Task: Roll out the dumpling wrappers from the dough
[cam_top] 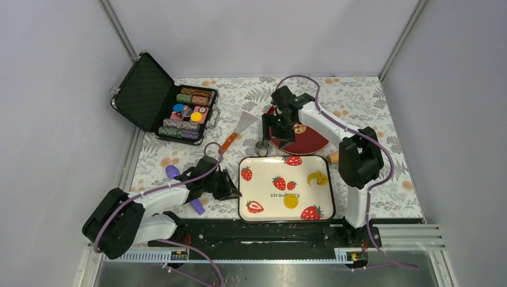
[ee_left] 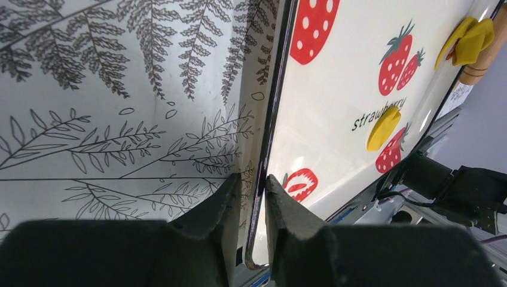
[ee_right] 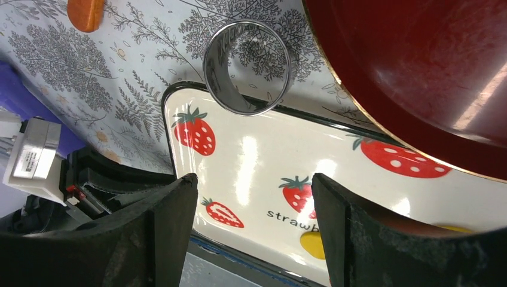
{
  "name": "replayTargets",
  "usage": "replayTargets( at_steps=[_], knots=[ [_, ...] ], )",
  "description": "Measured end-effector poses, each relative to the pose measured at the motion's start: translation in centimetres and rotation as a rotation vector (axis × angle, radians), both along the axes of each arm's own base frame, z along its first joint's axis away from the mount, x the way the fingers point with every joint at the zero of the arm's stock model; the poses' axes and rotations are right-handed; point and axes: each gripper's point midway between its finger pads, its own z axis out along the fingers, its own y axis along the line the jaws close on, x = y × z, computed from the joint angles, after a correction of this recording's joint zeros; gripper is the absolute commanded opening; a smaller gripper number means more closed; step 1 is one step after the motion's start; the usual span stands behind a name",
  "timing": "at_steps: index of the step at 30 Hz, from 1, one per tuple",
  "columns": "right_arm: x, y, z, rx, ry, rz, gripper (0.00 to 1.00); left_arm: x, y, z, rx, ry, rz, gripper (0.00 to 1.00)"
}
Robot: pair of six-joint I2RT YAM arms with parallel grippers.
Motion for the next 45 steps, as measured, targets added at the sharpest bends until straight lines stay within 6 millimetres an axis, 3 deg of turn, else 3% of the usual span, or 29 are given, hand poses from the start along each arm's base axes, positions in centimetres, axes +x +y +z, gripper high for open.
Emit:
replayTargets(
  at_steps=[13,20,25,28,33,37,41,45],
  knots=[
    [0.1,3.9,-5.6,0.096,0.154,-0.049,0.77,0.0,-0.1,-0.1,-0.005,0.006,-0.006,0.20],
    [1.3,5.3,-5.9,0.134,0.158,-0.066,0.78,-0.1,-0.2,-0.1,-0.006,0.007,-0.007,0.21],
    [1.2,5.2,-5.9,0.131,0.154,-0.062,0.78,0.0,-0.2,0.0,-0.010,0.001,-0.008,0.34],
    [0.2,4.2,-5.5,0.112,0.142,-0.057,0.79,0.1,-0.1,0.6,-0.012,-0.026,-0.015,0.47],
    [-3.2,1.0,-3.5,0.076,0.106,-0.047,0.86,0.1,0.7,2.8,-0.004,-0.112,-0.027,0.71],
    [-6.0,-1.8,-1.8,0.069,0.049,-0.037,0.90,2.0,0.7,7.0,-0.032,-0.253,-0.023,0.76],
    [-8.7,-5.0,-1.3,0.073,0.029,-0.061,0.91,4.9,1.5,11.2,-0.025,-0.395,-0.003,0.77],
    [-10.5,-8.0,-1.6,0.080,0.029,-0.123,0.91,7.6,2.6,13.1,0.068,-0.471,-0.012,0.78]
  ],
)
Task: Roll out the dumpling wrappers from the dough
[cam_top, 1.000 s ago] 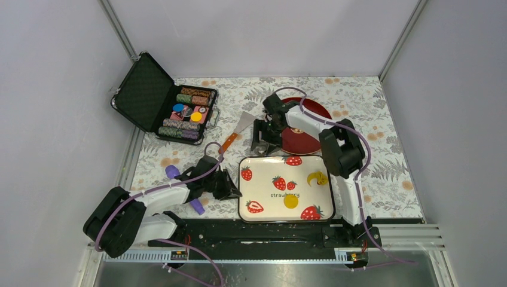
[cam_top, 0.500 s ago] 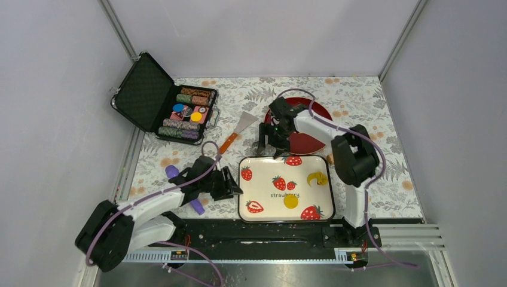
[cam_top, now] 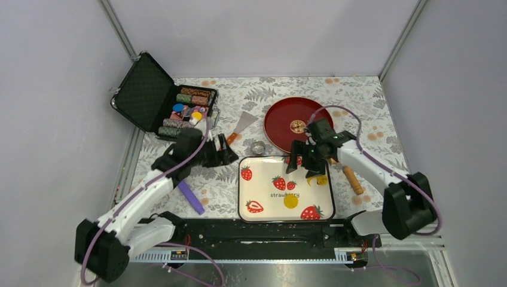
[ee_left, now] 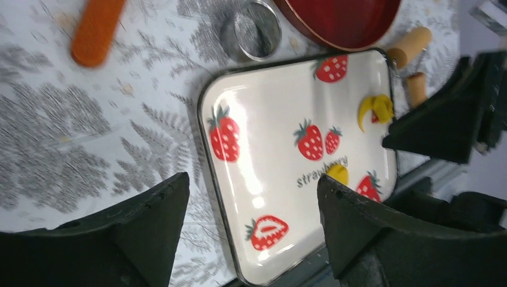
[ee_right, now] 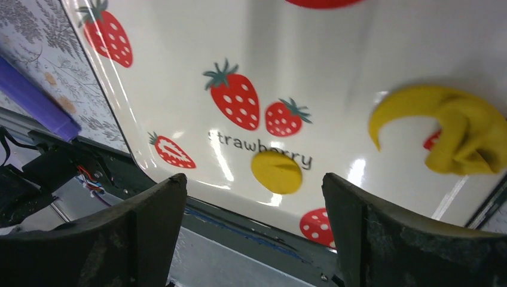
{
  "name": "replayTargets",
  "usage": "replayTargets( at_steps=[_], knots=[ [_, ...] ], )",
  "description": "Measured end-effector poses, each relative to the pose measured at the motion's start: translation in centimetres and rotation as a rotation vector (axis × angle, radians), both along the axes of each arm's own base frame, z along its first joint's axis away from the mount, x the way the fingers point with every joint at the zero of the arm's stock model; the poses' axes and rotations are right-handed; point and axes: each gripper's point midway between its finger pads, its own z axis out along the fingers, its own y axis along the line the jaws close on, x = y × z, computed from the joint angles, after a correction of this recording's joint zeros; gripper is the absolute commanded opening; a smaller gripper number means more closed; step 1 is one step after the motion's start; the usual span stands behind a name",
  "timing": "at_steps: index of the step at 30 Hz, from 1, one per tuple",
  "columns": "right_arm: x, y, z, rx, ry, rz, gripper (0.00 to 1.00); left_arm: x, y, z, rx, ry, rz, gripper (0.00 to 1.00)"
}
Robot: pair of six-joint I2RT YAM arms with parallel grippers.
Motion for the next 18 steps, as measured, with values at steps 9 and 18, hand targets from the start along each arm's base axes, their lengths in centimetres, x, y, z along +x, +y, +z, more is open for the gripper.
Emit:
replayTargets(
  at_steps=[9,18],
  knots=[
    [-3.0,-3.0,-0.1,0.038,-0.024,-0.064,0.92,8.0,0.8,0.7,0.340,-0.032,-0.022,0.77],
    [-4.4,-3.1,-0.9,0.060,0.019,-0.054,0.93,12.4,1.3,-6.8,0.600,0.143,-0.109,0.74]
  ],
)
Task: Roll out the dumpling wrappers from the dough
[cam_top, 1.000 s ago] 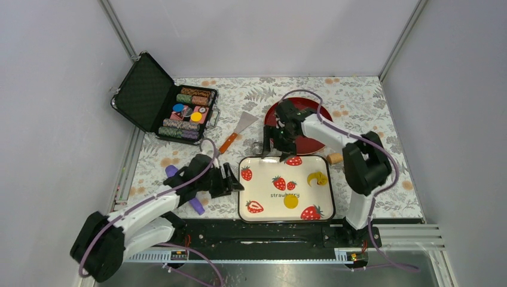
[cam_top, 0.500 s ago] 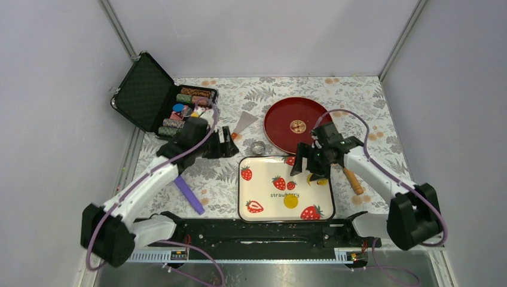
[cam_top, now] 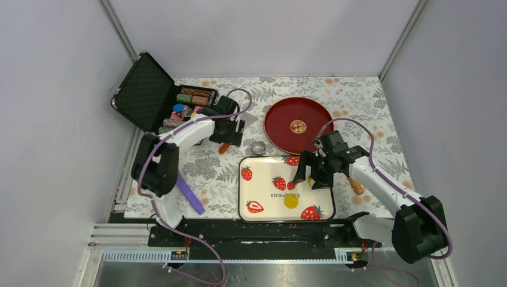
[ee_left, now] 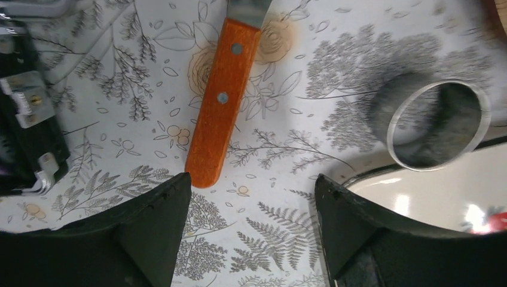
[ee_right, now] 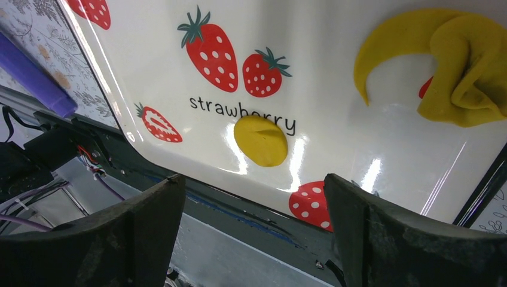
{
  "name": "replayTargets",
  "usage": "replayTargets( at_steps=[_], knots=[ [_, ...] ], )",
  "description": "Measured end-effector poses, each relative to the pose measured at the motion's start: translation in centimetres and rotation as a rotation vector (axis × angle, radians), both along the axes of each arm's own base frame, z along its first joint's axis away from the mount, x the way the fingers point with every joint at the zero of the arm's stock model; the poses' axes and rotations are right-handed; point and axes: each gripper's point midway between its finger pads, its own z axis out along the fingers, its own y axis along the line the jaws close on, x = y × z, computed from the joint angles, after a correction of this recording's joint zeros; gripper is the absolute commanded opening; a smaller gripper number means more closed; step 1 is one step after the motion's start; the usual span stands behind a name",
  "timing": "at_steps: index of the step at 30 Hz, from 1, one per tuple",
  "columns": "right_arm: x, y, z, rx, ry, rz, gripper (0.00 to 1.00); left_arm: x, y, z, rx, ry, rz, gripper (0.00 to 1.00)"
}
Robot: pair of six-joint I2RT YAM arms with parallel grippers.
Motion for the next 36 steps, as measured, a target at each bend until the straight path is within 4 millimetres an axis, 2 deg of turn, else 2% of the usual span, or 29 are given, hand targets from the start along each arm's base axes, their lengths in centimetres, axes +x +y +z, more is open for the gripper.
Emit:
replayTargets(
  at_steps=[5,8,11,13,16,19,23,25,30,31,32,33,34,36],
  knots=[
    [0.0,0.2,0.1,0.015,0.000,0.005,0.93,0.1,1.0,-4.5,0.067,0.126,0.004,0.70],
    [-0.1,0.3,0.2,0.021,0.003,0.010,0.93,0.1,2.1,-6.3,0.086,0.179,0.028,0.66],
    [-0.1,0.4,0.2,0.026,0.006,0.013,0.93,0.7,2.6,-6.3,0.084,0.183,0.041,0.58],
    [-0.1,0.4,0.1,0.025,0.008,0.014,0.93,0.8,2.9,-6.5,0.088,0.190,0.046,0.46],
    [-0.2,0.4,0.1,0.026,0.012,0.016,0.93,0.8,3.0,-6.5,0.087,0.190,0.048,0.23],
    [-0.2,0.4,0.1,0.027,0.012,0.017,0.93,0.7,2.8,-6.6,0.081,0.193,0.045,0.07],
    [-0.2,0.4,0.1,0.029,0.012,0.019,0.93,-0.6,2.8,-6.5,0.054,0.186,0.055,0.01],
    [-0.2,0.4,0.1,0.029,0.012,0.019,0.93,-2.0,3.0,-6.5,0.046,0.196,0.070,0.00],
    [-0.2,0.4,0.1,0.029,0.012,0.019,0.93,-7.3,3.0,-6.6,0.040,0.238,0.085,0.00],
    [-0.2,0.4,0.1,0.030,0.011,0.019,0.93,-8.4,2.8,-6.6,0.040,0.244,0.083,0.03],
    [-0.2,0.4,0.1,0.030,0.011,0.019,0.94,-9.6,2.5,-6.6,0.041,0.250,0.080,0.10],
    [-0.2,0.4,0.1,0.030,0.010,0.019,0.94,-10.7,2.3,-6.7,0.042,0.255,0.077,0.27],
    [-0.2,0.4,0.2,0.031,0.008,0.019,0.95,-11.8,2.2,-6.7,0.043,0.259,0.079,0.38],
    [-0.3,0.4,0.2,0.033,0.003,0.019,0.97,-13.8,1.9,-6.6,0.040,0.271,0.077,0.46]
  ],
)
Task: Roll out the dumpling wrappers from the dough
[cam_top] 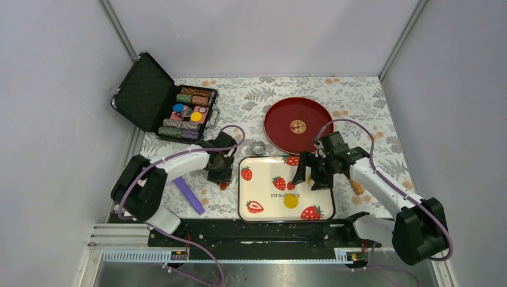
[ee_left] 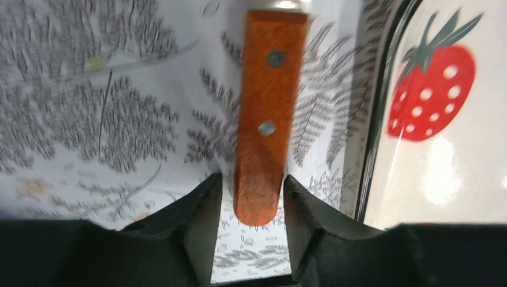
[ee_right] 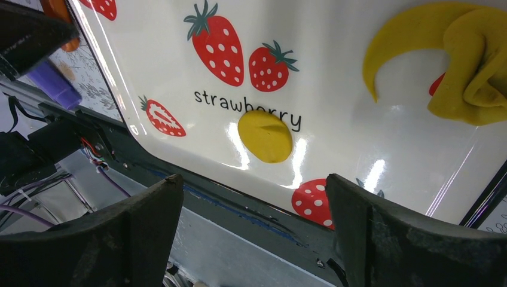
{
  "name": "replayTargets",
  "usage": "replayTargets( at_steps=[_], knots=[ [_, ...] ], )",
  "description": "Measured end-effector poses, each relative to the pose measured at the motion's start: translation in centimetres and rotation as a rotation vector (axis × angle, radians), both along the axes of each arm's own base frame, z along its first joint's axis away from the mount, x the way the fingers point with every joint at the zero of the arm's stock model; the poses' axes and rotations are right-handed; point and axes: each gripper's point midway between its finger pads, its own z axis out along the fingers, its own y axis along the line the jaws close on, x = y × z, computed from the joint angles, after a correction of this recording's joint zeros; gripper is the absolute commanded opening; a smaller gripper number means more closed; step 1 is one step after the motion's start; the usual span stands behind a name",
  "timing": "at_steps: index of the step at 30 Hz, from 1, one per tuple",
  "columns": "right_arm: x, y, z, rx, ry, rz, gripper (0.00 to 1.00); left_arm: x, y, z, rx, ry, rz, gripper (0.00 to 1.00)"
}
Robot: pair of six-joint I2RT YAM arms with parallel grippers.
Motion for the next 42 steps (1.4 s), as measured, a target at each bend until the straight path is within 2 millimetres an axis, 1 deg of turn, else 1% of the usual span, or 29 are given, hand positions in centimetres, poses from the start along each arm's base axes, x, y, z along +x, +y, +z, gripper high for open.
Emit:
replayTargets(
  at_steps=[2,5,8,12,17,19,21,22,27,37,40,42],
  knots=[
    [-0.1,0.0,0.0,0.001,-0.004,0.000,0.99,-1.3,0.3,0.1,-0.003,0.012,0.026,0.48],
    [-0.2,-0.1,-0.1,0.000,-0.003,0.000,1.00,-1.6,0.5,0.6,-0.006,0.005,0.061,0.49],
    [-0.4,-0.2,-0.3,-0.003,0.001,-0.001,1.00,-1.0,0.5,1.0,-0.006,-0.010,0.070,0.49],
    [-0.7,-0.4,-0.5,-0.005,0.002,-0.002,0.99,0.2,-0.1,1.3,-0.005,-0.024,0.063,0.49],
    [-1.1,-0.5,-0.6,-0.006,0.001,-0.002,1.00,1.3,-0.3,0.5,0.034,-0.018,0.027,0.48],
    [-1.1,-0.6,-0.7,-0.007,0.003,-0.003,1.00,1.4,-0.1,0.1,0.055,-0.011,0.017,0.47],
    [-1.2,-0.6,-0.8,-0.010,0.005,-0.005,1.00,1.6,0.0,-0.1,0.069,-0.008,0.008,0.42],
    [-1.1,-0.7,-0.8,-0.010,0.005,-0.008,1.00,1.8,-0.1,-0.1,0.070,-0.010,0.005,0.38],
    [-1.0,-0.9,-0.7,-0.010,-0.006,-0.018,0.99,2.1,-0.3,-0.1,0.067,-0.019,-0.010,0.01],
    [-0.5,-1.4,-0.6,-0.006,-0.010,-0.049,0.99,2.2,-0.3,0.1,0.041,-0.047,0.001,0.00],
    [-0.4,-1.5,-0.6,-0.007,-0.007,-0.057,0.99,1.9,0.0,0.9,0.019,-0.072,0.022,0.00],
    [-0.3,-1.6,-0.6,-0.006,-0.008,-0.064,0.99,2.0,0.0,2.2,-0.011,-0.111,0.033,0.00]
  ],
)
